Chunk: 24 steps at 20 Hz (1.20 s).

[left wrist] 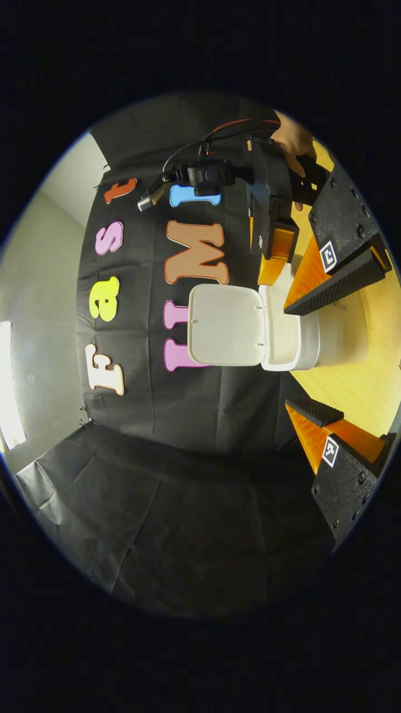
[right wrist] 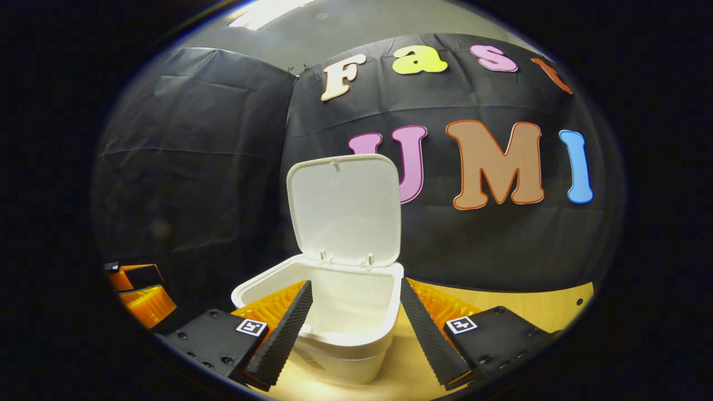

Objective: Press the lid of the desktop garbage bin to open it, pick up the crumpled paper on the desktop and throw it into the bin, then pick up the pop can on the desktop and drop it into the bin, and finally close the garbage bin lid.

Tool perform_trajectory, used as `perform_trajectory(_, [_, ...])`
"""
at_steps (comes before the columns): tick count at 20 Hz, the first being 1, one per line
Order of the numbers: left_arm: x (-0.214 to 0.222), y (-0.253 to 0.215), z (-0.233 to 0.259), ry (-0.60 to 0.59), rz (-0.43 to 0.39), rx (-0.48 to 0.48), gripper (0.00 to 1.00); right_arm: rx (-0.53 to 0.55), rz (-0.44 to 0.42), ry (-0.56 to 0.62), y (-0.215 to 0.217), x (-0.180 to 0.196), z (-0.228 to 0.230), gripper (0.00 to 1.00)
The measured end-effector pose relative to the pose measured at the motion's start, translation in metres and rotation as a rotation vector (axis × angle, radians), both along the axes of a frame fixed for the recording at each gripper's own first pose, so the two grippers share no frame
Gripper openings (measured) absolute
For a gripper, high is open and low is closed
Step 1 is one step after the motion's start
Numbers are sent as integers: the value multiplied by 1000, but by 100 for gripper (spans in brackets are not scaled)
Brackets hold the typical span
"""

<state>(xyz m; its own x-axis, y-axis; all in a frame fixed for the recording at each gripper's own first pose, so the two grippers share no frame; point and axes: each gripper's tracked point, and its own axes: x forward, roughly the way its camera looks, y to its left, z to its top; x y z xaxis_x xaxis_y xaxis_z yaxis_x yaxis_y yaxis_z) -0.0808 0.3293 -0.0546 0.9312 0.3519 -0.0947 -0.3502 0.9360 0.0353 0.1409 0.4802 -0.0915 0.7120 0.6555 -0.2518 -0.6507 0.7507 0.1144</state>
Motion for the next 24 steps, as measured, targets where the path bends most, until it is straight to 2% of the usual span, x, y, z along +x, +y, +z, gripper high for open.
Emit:
perform_trajectory(2, [9,-8,4,-14,-24,-5,90,5,-33,-35,-20,0,12,100])
perform_trajectory(4, [19,-18,6,-25,-46,-14,93,4,-76,-72,-45,0,23,100])
perform_trajectory(10, [48,-72,13,-58,-156,-21,90,14,-244,-168,-147,-2,54,100])
perform_trajectory(12, [58,-93,17,-69,-196,-26,93,6,-305,-180,-185,-3,57,100])
perform_trajectory(13, [63,-104,18,-71,-214,-28,90,4,-334,-182,-202,-4,59,100])
perform_trajectory(14, [67,-114,20,-76,-234,-28,93,4,-359,-181,-219,-6,59,100])
perform_trajectory(15, [71,-126,22,-81,-254,-29,90,5,-385,-181,-236,-8,60,100])
perform_trajectory(17, [79,-148,23,-86,-293,-34,93,2,-438,-179,-269,-12,60,100])
perform_trajectory(18, [83,-160,22,-87,-314,-38,90,2,-463,-177,-287,-16,60,100])
perform_trajectory(23, [99,-215,17,-81,-406,-49,90,-15,-580,-168,-362,-31,58,100])
perform_trajectory(24, [102,-224,13,-75,-420,-55,93,-19,-600,-165,-375,-34,57,100])
